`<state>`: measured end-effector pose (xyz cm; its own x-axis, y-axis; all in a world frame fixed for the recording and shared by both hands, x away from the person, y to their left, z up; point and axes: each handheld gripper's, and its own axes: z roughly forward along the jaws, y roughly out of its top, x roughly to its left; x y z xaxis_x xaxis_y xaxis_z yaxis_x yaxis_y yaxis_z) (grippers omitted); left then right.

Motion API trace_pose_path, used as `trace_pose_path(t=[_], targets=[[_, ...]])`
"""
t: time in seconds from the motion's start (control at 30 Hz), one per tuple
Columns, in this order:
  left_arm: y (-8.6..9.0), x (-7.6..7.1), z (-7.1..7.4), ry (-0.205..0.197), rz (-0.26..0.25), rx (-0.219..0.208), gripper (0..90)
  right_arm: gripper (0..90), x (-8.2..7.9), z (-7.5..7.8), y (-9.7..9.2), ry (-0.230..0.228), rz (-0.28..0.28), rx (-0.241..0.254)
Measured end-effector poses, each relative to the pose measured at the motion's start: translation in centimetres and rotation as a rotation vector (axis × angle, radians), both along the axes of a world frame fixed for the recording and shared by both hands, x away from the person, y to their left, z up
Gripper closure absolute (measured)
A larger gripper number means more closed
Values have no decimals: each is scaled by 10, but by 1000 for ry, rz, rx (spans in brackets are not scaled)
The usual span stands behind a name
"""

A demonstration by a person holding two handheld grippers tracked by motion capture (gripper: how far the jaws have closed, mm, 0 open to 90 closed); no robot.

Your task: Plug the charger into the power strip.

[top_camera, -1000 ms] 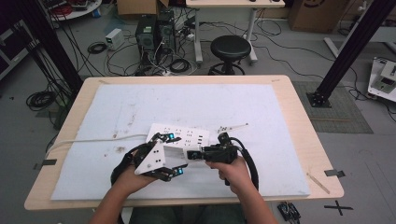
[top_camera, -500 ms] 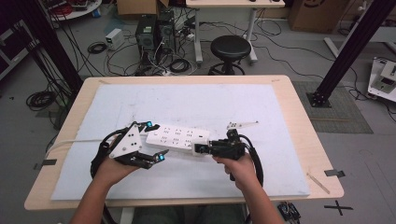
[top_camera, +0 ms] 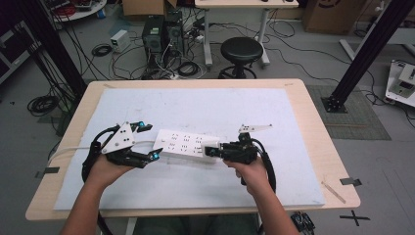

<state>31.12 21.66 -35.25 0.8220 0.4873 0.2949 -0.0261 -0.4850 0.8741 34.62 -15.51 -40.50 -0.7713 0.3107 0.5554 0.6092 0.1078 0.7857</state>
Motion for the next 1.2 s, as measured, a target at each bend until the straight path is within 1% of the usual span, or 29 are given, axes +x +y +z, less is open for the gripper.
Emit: trace_pose_path(t=[0.03, 0.07, 0.1, 0.13, 0.23, 0.27, 0.3, 0.33, 0.37, 0.4, 0.53, 0.57, 0.67, 0.73, 0.8, 0.83, 0.9, 0.93, 1.0, 1.03, 1.07, 1.13, 1.17, 1.2], targets=[[0, 0, 0, 0, 0, 0, 219, 630, 0, 0, 0, 0, 0, 0], [1, 0, -1, 1, 5, -2, 219, 630, 0, 3, 2, -29, -2, -3], [1, 0, -1, 1, 8, 0, 219, 630, 0, 3, 2, -29, -2, -3], [2, -1, -2, 1, 13, -1, 220, 630, 0, 5, 4, -61, -5, -6], [4, -2, -4, 6, 16, -3, 219, 630, 0, 8, 8, -132, -14, -22], [4, -2, -4, 6, 16, -3, 219, 630, 0, 9, 10, -164, -19, -30], [5, -3, -4, 6, 16, -2, 219, 630, 0, 9, 10, -164, -19, -30], [7, -4, -5, 7, 21, -1, 219, 629, -1, 10, 11, -185, -22, -37], [7, -4, -6, 9, 21, -1, 219, 630, -1, 12, 13, -240, -30, -47], [8, -4, -6, 10, 23, 0, 219, 630, -1, 12, 14, -258, -34, -56], [10, -4, -5, 10, 24, 1, 219, 629, 0, 15, 18, -329, -62, -113], [10, -4, -5, 10, 23, 1, 219, 630, 0, 15, 19, -345, -71, -135], [11, -4, -6, 9, 21, 2, 219, 630, 0, 17, 21, -417, -76, -209], [13, -4, -7, 10, 27, 2, 219, 630, 0, 18, 22, -455, -84, -252], [14, -3, -8, 12, 28, -3, 219, 630, 0, 20, 23, -511, -91, -299], [15, -3, -8, 13, 29, -1, 219, 630, -1, 20, 24, -524, -92, -316], [15, -3, -9, 16, 31, -4, 220, 630, -2, 21, 25, -576, -98, -355], [15, -3, -9, 16, 31, -4, 219, 630, -2, 21, 25, -576, -98, -355], [16, -2, -10, 19, 32, -1, 219, 630, -2, 23, 27, -616, -95, -399], [17, -3, -10, 20, 33, 0, 219, 630, -1, 25, 29, -626, -91, -429], [16, -3, -10, 22, 33, -2, 219, 630, 0, 25, 30, -632, -83, -440], [16, -5, -10, 18, 28, -6, 219, 630, 2, 27, 33, -651, -67, -497], [16, -7, -9, 19, 24, -4, 219, 630, 3, 29, 34, -663, -50, -518], [15, -8, -9, 21, 19, -2, 219, 630, 3, 29, 34, -663, -50, -518]])
